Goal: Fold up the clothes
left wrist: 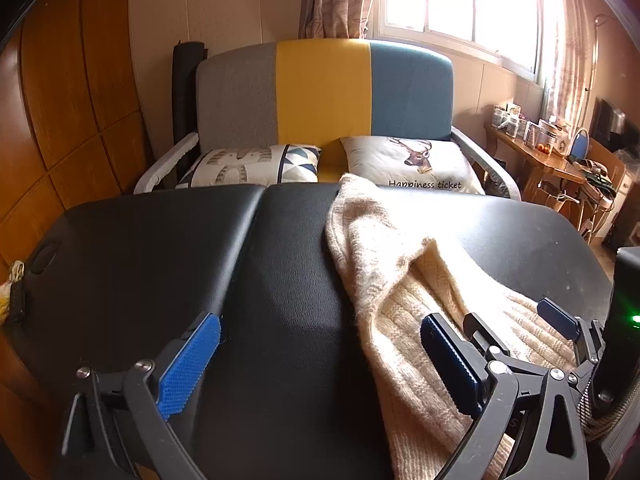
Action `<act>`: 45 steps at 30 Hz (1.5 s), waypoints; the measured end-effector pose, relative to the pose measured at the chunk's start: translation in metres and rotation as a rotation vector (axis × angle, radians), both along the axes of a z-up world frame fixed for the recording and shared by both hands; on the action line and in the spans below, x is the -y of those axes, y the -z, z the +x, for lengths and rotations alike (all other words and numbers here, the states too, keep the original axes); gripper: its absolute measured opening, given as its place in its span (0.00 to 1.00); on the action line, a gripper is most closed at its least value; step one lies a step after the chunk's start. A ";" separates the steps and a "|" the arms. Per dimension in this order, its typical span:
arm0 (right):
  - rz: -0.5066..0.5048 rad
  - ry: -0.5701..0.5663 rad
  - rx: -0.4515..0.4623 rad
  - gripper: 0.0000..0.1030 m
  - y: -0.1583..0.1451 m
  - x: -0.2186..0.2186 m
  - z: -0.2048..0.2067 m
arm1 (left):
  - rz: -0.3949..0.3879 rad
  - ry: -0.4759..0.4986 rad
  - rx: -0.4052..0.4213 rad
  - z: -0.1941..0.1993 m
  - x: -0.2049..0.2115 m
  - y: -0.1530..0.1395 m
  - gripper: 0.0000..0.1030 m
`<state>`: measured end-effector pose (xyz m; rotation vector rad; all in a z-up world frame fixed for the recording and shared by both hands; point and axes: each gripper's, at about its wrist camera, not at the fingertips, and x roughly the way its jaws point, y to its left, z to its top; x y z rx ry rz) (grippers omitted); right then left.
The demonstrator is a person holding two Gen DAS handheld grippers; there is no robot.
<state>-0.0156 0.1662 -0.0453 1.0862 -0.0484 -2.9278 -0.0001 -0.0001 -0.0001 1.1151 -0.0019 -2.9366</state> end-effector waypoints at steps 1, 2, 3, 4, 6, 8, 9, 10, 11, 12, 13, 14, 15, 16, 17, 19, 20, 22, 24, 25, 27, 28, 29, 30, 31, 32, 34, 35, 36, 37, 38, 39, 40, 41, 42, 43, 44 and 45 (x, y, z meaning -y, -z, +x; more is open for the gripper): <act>0.002 -0.001 0.005 0.93 0.000 0.000 0.000 | -0.001 0.000 0.008 -0.001 0.000 0.001 0.98; 0.003 -0.003 0.009 0.93 -0.001 0.001 0.000 | -0.002 -0.001 0.015 -0.002 0.001 0.002 0.98; 0.005 -0.004 0.014 0.93 -0.001 0.001 -0.001 | -0.002 -0.001 0.023 -0.002 0.001 0.002 0.98; 0.006 -0.006 0.018 0.93 -0.001 0.001 -0.001 | -0.003 -0.001 0.030 -0.003 0.001 0.003 0.98; -0.003 -0.005 0.023 0.93 0.008 -0.001 0.000 | -0.005 -0.002 0.045 -0.005 0.002 0.005 0.98; -0.007 -0.005 0.025 0.93 0.009 -0.002 0.002 | 0.001 -0.002 0.050 -0.005 0.003 0.008 0.98; -0.007 -0.004 0.025 0.93 0.009 -0.002 0.002 | 0.007 -0.002 0.049 -0.005 0.004 0.010 0.98; -0.009 -0.003 0.027 0.93 0.010 -0.003 0.001 | 0.013 -0.002 0.049 -0.005 0.005 0.012 0.98; -0.008 0.000 0.032 0.93 0.011 -0.003 -0.001 | 0.019 0.001 0.056 -0.006 0.006 0.014 0.99; -0.004 0.002 0.038 0.93 0.011 -0.002 -0.002 | 0.028 0.006 0.064 -0.007 0.007 0.016 0.99; -0.002 0.001 0.042 0.93 0.008 -0.002 0.000 | 0.046 0.021 0.077 -0.007 0.010 0.018 0.99; -0.005 -0.007 0.047 0.93 0.006 -0.003 0.001 | 0.072 0.043 0.094 -0.008 0.012 0.020 1.00; -0.017 -0.021 0.051 0.93 0.008 -0.005 0.001 | 0.138 0.087 0.130 -0.011 0.016 0.027 1.00; -0.036 -0.042 0.056 0.93 0.008 -0.008 0.001 | 0.209 0.129 0.169 -0.014 0.021 0.033 1.00; -0.076 -0.066 0.060 0.93 0.009 -0.016 0.003 | 0.297 0.157 0.223 -0.018 0.028 0.042 1.00; -0.185 -0.104 0.064 0.93 0.012 -0.037 0.010 | 0.383 0.168 0.292 -0.022 0.038 0.056 1.00; -0.239 -0.124 0.066 0.93 0.013 -0.048 0.014 | 0.399 0.158 0.301 -0.022 0.041 0.062 1.00; -0.298 -0.128 0.073 0.93 0.016 -0.073 0.025 | 0.445 0.147 0.293 -0.019 0.049 0.072 1.00; -0.328 -0.105 0.083 0.93 0.020 -0.100 0.038 | 0.511 0.161 0.294 -0.016 0.056 0.084 1.00; -0.346 -0.087 0.086 0.93 0.023 -0.115 0.045 | 0.533 0.174 0.312 -0.016 0.059 0.090 1.00; -0.391 -0.043 0.095 0.93 0.029 -0.144 0.060 | 0.523 0.200 0.356 -0.014 0.059 0.099 1.00; -0.412 -0.018 0.096 0.93 0.032 -0.157 0.068 | 0.533 0.210 0.373 -0.013 0.057 0.103 1.00; -0.428 0.009 0.092 0.93 0.035 -0.170 0.074 | 0.543 0.220 0.390 -0.012 0.055 0.107 1.00; -0.443 0.036 0.088 0.93 0.038 -0.182 0.081 | 0.555 0.230 0.406 -0.011 0.054 0.110 1.00; -0.458 0.057 0.084 0.93 0.039 -0.192 0.086 | 0.577 0.240 0.416 -0.009 0.055 0.112 1.00; -0.467 0.075 0.076 0.93 0.037 -0.200 0.090 | 0.594 0.248 0.424 -0.007 0.052 0.111 0.99; -0.475 0.114 0.042 0.92 0.032 -0.213 0.096 | 0.583 0.300 0.404 -0.006 0.038 0.096 0.99; -0.494 0.126 0.019 0.92 0.029 -0.218 0.099 | 0.567 0.333 0.388 -0.006 0.029 0.086 0.99; -0.525 0.132 -0.005 0.92 0.027 -0.224 0.101 | 0.552 0.366 0.371 -0.006 0.019 0.076 0.99; -0.573 0.135 -0.022 0.92 0.025 -0.229 0.103 | 0.536 0.404 0.353 -0.006 0.008 0.066 0.99; -0.640 0.138 -0.028 0.92 0.027 -0.236 0.102 | 0.517 0.460 0.329 -0.007 -0.007 0.055 0.99; -0.707 0.149 -0.028 0.92 0.031 -0.243 0.102 | 0.498 0.504 0.307 -0.007 -0.022 0.046 0.99; -0.751 0.177 -0.023 0.92 0.036 -0.250 0.101 | 0.483 0.535 0.294 -0.008 -0.036 0.040 0.99; -0.770 0.227 -0.013 0.92 0.042 -0.257 0.101 | 0.471 0.564 0.296 -0.012 -0.050 0.038 1.00; -0.805 0.269 0.009 0.92 0.049 -0.264 0.100 | 0.474 0.585 0.317 -0.015 -0.061 0.039 0.99; -0.859 0.302 0.042 0.93 0.058 -0.270 0.098 | 0.481 0.604 0.341 -0.018 -0.072 0.041 0.99; -0.942 0.307 0.061 0.93 0.068 -0.273 0.097 | 0.506 0.606 0.379 -0.021 -0.078 0.044 0.99; -1.049 0.260 0.052 0.93 0.074 -0.272 0.095 | 0.523 0.594 0.405 -0.024 -0.080 0.047 0.99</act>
